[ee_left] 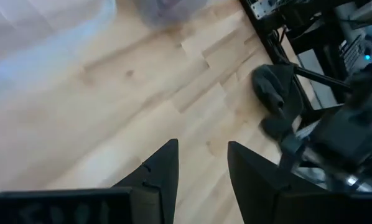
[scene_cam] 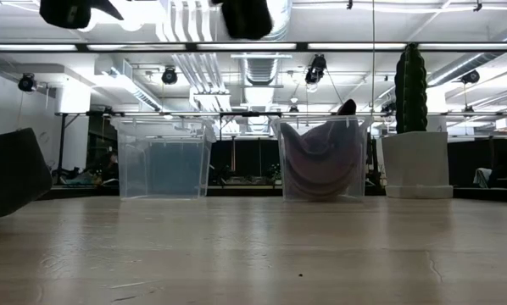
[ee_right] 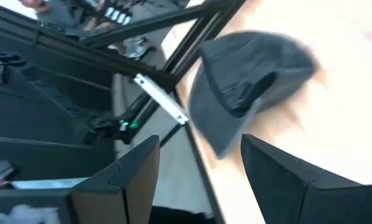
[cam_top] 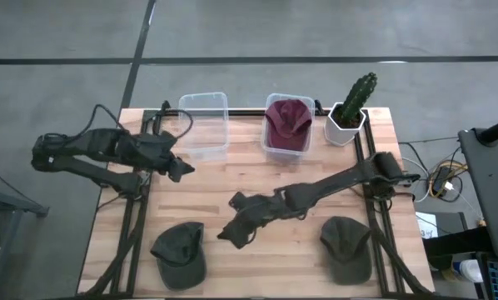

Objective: Pick & Place hat
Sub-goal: Put the left black cap into the left transparent bin

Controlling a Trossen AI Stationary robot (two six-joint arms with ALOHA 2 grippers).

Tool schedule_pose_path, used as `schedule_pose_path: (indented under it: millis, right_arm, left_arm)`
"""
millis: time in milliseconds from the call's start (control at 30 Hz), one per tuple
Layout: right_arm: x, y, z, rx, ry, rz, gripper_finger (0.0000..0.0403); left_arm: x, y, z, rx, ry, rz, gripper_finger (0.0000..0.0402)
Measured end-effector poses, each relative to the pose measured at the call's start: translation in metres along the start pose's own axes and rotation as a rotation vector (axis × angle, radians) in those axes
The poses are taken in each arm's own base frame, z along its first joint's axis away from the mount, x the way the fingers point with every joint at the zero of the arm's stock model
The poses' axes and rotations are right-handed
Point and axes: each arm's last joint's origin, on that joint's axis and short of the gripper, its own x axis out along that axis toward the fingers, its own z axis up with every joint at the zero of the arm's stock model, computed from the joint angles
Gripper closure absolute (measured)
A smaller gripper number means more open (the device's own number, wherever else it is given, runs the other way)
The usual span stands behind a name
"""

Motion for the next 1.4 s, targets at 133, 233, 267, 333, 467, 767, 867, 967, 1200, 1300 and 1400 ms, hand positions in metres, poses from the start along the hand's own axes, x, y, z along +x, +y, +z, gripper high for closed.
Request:
schedule_pose_path:
  millis: [133,233,267,333,467,767,867,967,1200,1300,1400]
  right_arm:
    - [-0.044,0.012,0.012,-0.099,-0.057,-0.104,0.0184]
    - [-0.079,0.02,0.019,-0.198,-0.128,-0.204,0.0184]
    - [-0.089,0.021,0.02,-0.232,-0.149,-0.243,0.0184]
    - [-0.109,0.022,0.024,-0.291,-0.174,-0.307,0.0184]
    - [-0.146,0.026,0.033,-0.358,-0.199,-0.344,0.0184]
    - [-0.187,0.032,0.036,-0.574,-0.179,-0.355,0.0184]
    - [-0.193,0.03,0.035,-0.583,-0.155,-0.374,0.0184]
    - [-0.196,0.027,0.032,-0.608,-0.115,-0.403,0.0184]
    - [-0.197,0.023,0.032,-0.651,-0.079,-0.432,0.0184]
    - [-0.196,0.022,0.032,-0.665,-0.069,-0.433,0.0184]
    - [-0.196,0.022,0.032,-0.684,-0.065,-0.435,0.0184]
  left_arm:
    - [0.016,-0.004,-0.017,-0.035,0.05,-0.056,0.0271]
    - [0.028,-0.002,-0.034,-0.107,0.072,-0.04,0.0271]
    - [0.033,-0.002,-0.04,-0.133,0.083,-0.039,0.0271]
    - [0.041,-0.002,-0.052,-0.191,0.101,-0.047,0.0271]
    - [0.059,0.002,-0.078,-0.36,0.158,-0.028,0.0271]
    - [0.096,0.002,-0.119,-0.681,0.169,0.048,0.0271]
    - [0.103,-0.005,-0.123,-0.708,0.17,0.065,0.0271]
    - [0.107,-0.013,-0.124,-0.702,0.166,0.075,0.0271]
    - [0.108,-0.03,-0.123,-0.704,0.172,0.06,0.0271]
    - [0.106,-0.037,-0.122,-0.705,0.196,0.054,0.0271]
    - [0.104,-0.042,-0.123,-0.702,0.234,0.056,0.0271]
